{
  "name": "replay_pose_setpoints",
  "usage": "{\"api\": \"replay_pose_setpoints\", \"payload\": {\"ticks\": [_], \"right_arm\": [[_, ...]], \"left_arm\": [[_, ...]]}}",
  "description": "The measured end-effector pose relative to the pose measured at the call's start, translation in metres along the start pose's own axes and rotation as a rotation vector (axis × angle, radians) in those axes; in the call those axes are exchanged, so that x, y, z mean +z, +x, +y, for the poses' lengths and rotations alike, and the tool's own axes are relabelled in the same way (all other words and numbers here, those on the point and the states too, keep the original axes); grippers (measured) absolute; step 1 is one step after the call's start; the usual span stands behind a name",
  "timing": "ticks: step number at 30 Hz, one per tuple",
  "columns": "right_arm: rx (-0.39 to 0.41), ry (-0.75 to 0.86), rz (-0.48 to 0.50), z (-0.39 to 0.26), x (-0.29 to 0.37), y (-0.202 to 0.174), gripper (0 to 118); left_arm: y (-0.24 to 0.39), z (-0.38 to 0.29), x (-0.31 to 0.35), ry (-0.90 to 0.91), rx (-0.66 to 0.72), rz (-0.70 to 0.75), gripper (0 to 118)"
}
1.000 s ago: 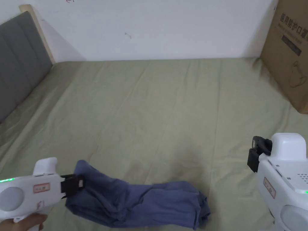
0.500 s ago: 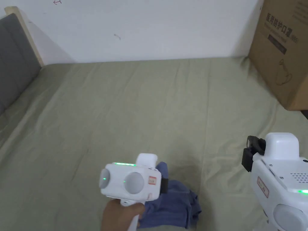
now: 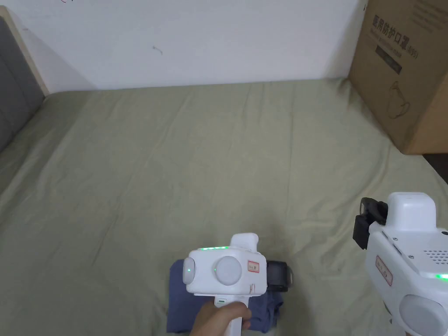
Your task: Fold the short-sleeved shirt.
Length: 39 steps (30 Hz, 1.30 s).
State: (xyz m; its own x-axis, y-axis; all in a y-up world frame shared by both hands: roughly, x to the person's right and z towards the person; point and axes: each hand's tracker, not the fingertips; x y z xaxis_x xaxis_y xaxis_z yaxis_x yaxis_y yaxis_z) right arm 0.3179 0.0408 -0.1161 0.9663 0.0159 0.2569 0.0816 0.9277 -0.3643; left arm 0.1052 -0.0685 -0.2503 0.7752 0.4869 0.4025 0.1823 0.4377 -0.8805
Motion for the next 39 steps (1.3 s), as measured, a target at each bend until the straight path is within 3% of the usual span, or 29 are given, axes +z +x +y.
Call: {"api": "replay_pose_setpoints", "payload": {"ticks": [11, 12, 13, 15, 18, 22, 31, 34, 39], "right_arm": [[0.003, 0.033, 0.011, 0.01, 0.003, -0.004, 0], [0.002, 0.033, 0.012, 0.01, 0.004, -0.005, 0], [0.002, 0.034, 0.014, 0.01, 0.004, -0.006, 0], [0.002, 0.032, 0.016, 0.01, 0.004, -0.006, 0], [0.003, 0.024, 0.017, 0.008, 0.004, -0.006, 0], [0.003, 0.016, 0.011, 0.005, 0.004, -0.002, 0], [0.002, -0.01, -0.019, 0.0, -0.003, 0.015, 0], [-0.001, -0.02, -0.028, -0.002, -0.005, 0.02, 0], [-0.001, -0.034, -0.037, -0.005, -0.006, 0.023, 0]], "left_arm": [[-0.024, 0.015, 0.107, 0.419, -0.129, 0.151, 81], [-0.028, 0.013, 0.109, 0.442, -0.134, 0.149, 71], [-0.033, 0.009, 0.11, 0.464, -0.13, 0.129, 52], [-0.042, 0.006, 0.102, 0.44, -0.099, 0.104, 0], [-0.046, -0.004, 0.082, 0.379, -0.08, 0.108, 0], [-0.041, -0.023, 0.048, 0.306, -0.169, 0.181, 0], [-0.022, -0.052, -0.035, 0.169, -0.253, 0.148, 0], [-0.028, -0.057, -0.065, 0.095, -0.234, 0.214, 0], [-0.027, -0.063, -0.064, 0.14, -0.197, 0.208, 0]]}}
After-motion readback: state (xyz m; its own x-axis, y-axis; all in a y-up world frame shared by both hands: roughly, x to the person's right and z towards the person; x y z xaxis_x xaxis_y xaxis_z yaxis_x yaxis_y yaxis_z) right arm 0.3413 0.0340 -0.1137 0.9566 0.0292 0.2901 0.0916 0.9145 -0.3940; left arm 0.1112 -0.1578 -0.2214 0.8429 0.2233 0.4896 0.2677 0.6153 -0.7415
